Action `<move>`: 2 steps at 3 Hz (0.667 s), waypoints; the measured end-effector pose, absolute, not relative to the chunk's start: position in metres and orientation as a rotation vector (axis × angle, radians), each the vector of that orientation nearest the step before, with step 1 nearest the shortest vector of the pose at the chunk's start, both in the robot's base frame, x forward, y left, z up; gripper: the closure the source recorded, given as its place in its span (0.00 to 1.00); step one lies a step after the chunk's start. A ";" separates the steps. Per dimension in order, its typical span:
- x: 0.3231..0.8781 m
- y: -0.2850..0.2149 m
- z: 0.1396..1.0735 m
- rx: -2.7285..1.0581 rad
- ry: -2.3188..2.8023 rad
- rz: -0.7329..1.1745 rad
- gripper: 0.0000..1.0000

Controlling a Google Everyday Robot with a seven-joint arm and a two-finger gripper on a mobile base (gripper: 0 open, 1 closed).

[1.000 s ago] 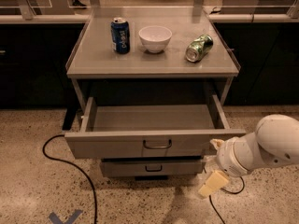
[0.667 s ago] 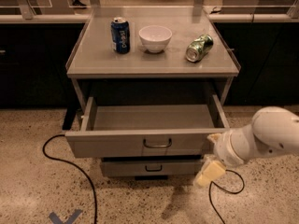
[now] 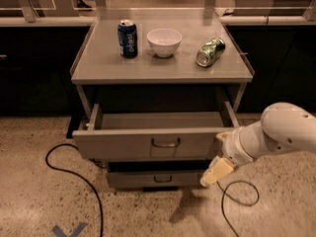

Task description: Close top drawer

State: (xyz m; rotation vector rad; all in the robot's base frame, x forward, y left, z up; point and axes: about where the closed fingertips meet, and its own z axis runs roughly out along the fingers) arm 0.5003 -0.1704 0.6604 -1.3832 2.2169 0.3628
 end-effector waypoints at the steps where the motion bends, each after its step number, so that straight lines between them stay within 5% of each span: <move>1: 0.544 -0.161 0.663 -1.331 2.213 0.400 0.00; 2: 0.545 -0.161 0.663 -1.331 2.213 0.400 0.00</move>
Offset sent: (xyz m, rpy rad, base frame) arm 0.2493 0.0480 0.0121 0.2276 0.0141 -0.1448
